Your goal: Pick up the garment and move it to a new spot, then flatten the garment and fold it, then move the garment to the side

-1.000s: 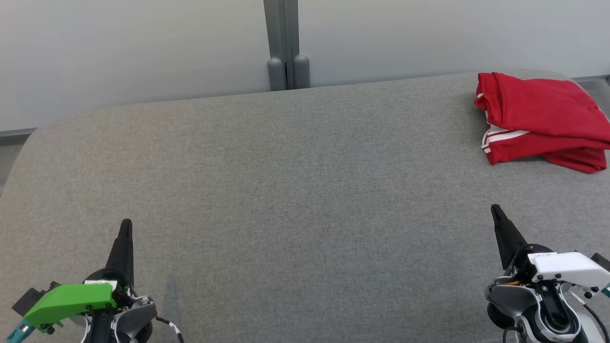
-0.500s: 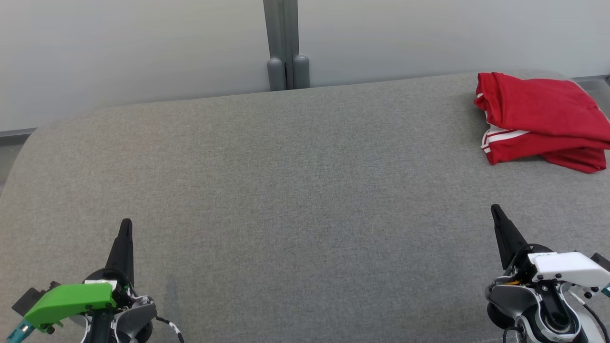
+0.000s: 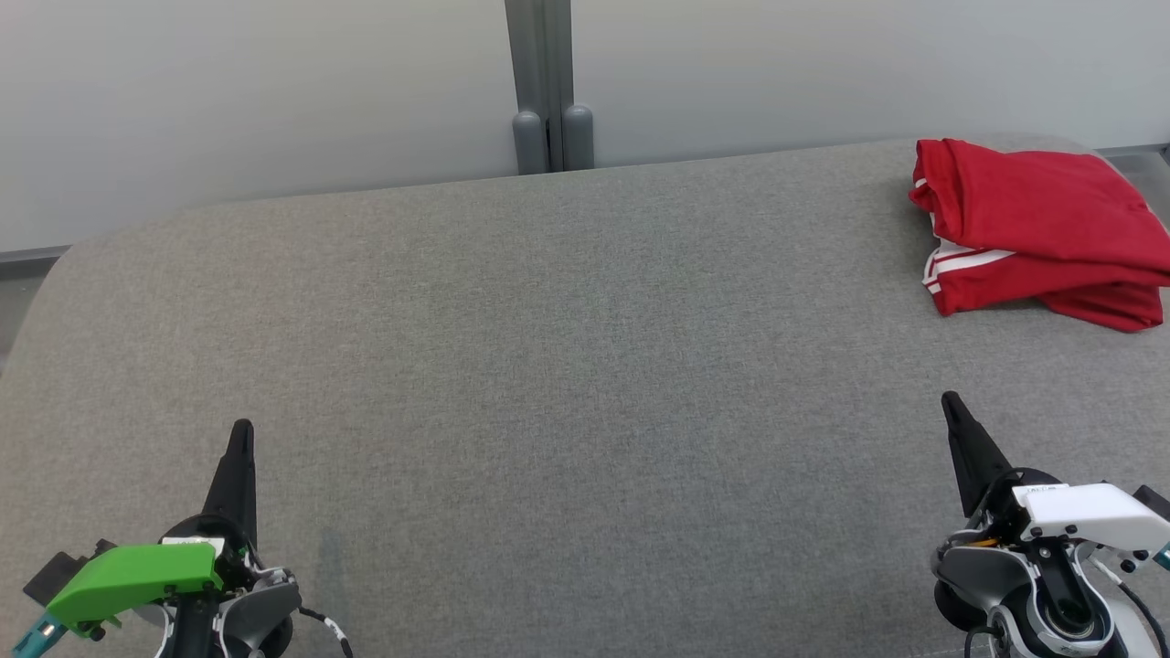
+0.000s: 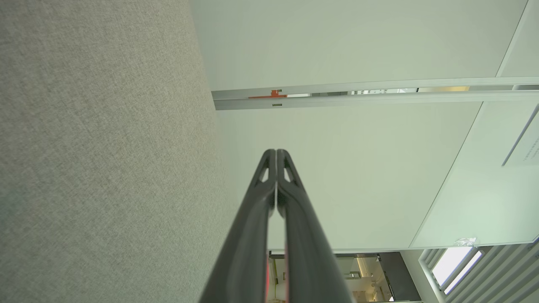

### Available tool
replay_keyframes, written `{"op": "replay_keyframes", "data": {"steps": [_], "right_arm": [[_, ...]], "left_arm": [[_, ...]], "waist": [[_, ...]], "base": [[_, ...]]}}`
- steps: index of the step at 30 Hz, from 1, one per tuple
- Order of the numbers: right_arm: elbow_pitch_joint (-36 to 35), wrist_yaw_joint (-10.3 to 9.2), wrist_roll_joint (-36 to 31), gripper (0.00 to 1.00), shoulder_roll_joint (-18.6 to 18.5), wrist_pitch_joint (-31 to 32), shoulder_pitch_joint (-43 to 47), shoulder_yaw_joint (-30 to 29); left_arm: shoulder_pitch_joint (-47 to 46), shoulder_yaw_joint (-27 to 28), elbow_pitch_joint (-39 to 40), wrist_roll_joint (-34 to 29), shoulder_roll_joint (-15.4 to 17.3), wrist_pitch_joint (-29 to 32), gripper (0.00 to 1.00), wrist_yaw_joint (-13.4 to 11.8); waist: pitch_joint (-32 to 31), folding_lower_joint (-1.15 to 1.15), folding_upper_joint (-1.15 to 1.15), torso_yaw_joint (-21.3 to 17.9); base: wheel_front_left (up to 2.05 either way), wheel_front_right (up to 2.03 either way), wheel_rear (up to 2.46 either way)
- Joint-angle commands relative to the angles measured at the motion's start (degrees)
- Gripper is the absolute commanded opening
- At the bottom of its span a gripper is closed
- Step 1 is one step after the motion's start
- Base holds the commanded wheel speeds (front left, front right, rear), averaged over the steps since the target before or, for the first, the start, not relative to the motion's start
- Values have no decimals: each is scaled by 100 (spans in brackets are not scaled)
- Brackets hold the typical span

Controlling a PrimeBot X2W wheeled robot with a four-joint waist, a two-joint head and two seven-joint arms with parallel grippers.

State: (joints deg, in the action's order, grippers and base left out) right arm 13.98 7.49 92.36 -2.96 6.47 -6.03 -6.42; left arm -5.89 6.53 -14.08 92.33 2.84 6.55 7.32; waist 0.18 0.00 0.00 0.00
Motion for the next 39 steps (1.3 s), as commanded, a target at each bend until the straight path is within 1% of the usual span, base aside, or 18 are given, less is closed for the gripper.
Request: {"op": "replay_keyframes", "data": {"steps": [1,39], "right_arm": [[11,0,25,0,-3,16,-32,-12],[12,0,14,0,3,26,-33,-21]], "left_arm": [[-66,15,-4,16,0,18,0,42],[-65,13,-3,17,1,17,0,42]], "waist": [[0,0,0,0],[0,0,0,0]], "base": [[0,0,0],[0,0,0]]}}
